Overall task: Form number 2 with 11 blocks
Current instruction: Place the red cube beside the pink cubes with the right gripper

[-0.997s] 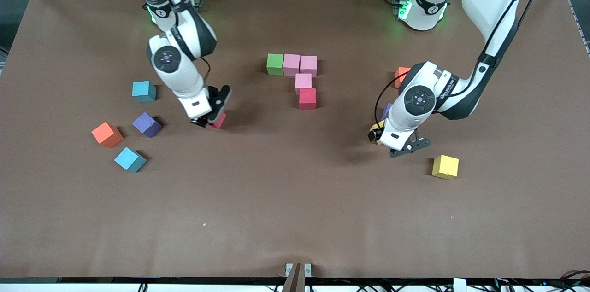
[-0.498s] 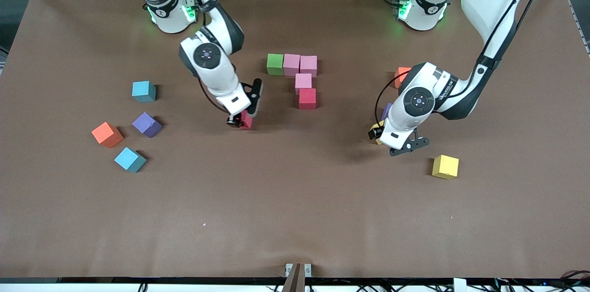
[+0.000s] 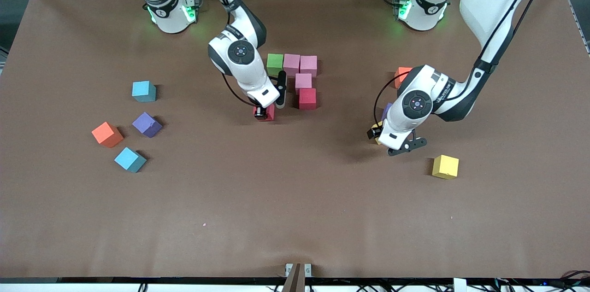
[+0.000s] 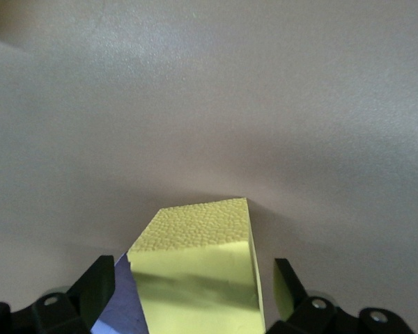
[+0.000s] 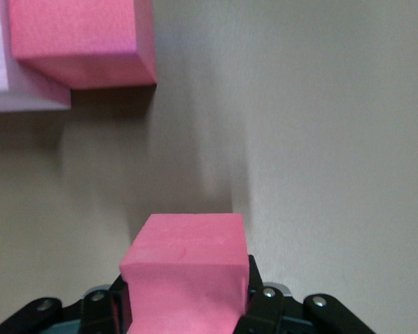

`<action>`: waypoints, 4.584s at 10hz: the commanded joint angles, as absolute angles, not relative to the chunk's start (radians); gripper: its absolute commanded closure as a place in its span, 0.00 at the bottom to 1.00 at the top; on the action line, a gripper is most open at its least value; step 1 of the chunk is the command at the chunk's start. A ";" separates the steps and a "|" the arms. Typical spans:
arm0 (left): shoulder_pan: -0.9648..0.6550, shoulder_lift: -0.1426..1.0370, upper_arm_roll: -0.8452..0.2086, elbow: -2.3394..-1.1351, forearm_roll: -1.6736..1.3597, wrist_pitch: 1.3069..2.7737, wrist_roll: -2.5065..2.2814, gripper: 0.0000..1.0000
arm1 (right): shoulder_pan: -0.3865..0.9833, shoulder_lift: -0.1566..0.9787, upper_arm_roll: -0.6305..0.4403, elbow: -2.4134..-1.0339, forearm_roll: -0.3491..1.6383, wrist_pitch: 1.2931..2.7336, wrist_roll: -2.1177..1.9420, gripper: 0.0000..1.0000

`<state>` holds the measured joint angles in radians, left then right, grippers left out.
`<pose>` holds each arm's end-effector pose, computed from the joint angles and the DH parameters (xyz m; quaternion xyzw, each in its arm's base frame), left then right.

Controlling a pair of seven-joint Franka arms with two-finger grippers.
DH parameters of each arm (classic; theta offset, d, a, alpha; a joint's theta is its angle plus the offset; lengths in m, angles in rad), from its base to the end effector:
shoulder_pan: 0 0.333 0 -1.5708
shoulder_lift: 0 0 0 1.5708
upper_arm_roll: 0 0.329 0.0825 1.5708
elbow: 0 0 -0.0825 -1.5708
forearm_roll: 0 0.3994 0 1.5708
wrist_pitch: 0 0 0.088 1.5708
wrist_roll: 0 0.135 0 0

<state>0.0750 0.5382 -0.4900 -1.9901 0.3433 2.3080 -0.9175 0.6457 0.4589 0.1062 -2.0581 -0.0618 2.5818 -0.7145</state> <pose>0.5583 -0.2327 0.1778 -0.9871 -0.1459 0.0556 0.0364 0.4506 0.4217 0.1882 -0.7295 -0.6831 -0.0340 0.0066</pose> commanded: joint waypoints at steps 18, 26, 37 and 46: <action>0.091 0.480 -0.494 -1.982 0.341 2.307 -0.896 0.47 | 0.814 0.612 0.083 -1.793 -0.063 2.338 -0.529 0.92; 0.089 0.480 -0.494 -1.980 0.341 2.299 -0.902 0.48 | 0.824 0.626 0.083 -1.776 -0.064 2.339 -0.520 0.90; 0.083 0.477 -0.492 -1.968 0.341 2.295 -0.907 0.48 | 0.831 0.646 0.081 -1.756 -0.064 2.345 -0.506 0.89; 0.087 0.476 -0.494 -1.950 0.331 2.270 -0.908 0.52 | 0.839 0.649 0.061 -1.756 -0.063 2.349 -0.505 0.44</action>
<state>0.0840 0.4982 -0.4906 -1.9456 0.3433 2.2920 -0.9051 0.8164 0.6157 0.0859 -1.7867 -0.0618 2.3453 -0.5191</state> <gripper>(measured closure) 0.449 0.396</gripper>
